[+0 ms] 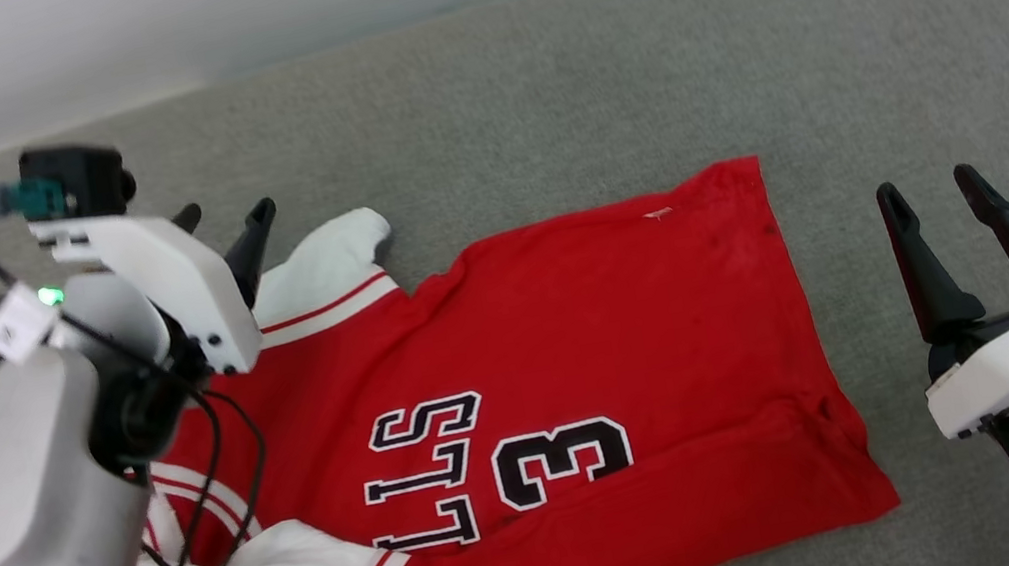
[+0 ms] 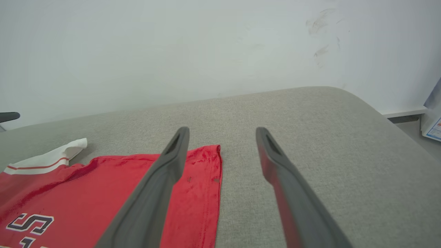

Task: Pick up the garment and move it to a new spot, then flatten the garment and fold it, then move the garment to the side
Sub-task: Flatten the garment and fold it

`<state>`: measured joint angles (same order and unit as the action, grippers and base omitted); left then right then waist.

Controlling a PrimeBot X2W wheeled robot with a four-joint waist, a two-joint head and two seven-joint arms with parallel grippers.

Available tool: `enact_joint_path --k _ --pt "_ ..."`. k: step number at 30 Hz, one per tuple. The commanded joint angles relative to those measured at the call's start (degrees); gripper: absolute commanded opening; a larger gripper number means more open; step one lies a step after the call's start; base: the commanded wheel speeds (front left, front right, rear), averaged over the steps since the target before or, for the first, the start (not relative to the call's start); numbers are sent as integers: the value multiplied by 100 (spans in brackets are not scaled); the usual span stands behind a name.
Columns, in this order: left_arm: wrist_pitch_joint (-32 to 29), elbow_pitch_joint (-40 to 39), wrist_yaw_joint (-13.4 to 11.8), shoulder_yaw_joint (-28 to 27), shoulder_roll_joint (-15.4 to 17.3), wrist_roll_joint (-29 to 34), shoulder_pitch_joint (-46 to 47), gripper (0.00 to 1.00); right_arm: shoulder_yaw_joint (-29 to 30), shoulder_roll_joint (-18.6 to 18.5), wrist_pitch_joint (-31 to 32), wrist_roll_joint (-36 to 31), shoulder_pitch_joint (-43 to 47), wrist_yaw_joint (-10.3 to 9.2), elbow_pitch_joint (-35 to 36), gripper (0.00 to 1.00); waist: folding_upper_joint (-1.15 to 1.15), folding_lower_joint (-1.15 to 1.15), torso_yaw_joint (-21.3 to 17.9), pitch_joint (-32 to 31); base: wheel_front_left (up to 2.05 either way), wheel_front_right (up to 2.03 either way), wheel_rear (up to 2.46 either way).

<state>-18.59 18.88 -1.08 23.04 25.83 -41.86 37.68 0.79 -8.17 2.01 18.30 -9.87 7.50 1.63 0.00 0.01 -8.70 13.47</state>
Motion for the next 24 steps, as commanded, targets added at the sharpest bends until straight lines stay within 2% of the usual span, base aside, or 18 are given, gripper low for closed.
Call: enact_joint_path --k 1,6,13,19,20,21,22,23,24 --pt "-333 147 112 43 58 -102 284 100 -31 16 -64 30 -124 -2 -28 100 0 -1 -248 320 0 0 0" --pt "-1481 626 339 200 193 -345 983 100 -110 72 -164 95 -317 -2 -157 100 0 -1 -445 637 0 0 0" --pt "-2539 1196 305 405 265 -451 1482 100 -281 126 -361 229 -550 -2 -407 100 0 -1 -686 945 0 0 0" --pt "-3244 1618 200 697 291 -388 1518 100 -284 140 -484 333 -656 -2 -582 100 0 -1 -762 1086 0 0 0" --pt "-3299 1663 193 737 287 -373 1495 89 -283 131 -498 336 -668 -2 -606 100 0 -1 -766 1097 0 0 0" --pt "-3396 1730 173 785 282 -364 1473 44 -281 124 -502 346 -685 -2 -626 100 0 -1 -769 1106 0 0 0" --pt "-3497 1790 171 829 274 -378 1433 25 -280 117 -500 369 -704 -2 -650 100 0 -1 -772 1111 0 0 0" --pt "-3517 1829 170 849 258 -388 1401 0 -287 114 -497 395 -726 -2 -663 100 0 -1 -774 1114 0 0 0" --pt "-3554 1864 164 868 243 -393 1381 0 -296 111 -491 410 -749 -2 -678 100 0 -1 -773 1116 0 0 0"
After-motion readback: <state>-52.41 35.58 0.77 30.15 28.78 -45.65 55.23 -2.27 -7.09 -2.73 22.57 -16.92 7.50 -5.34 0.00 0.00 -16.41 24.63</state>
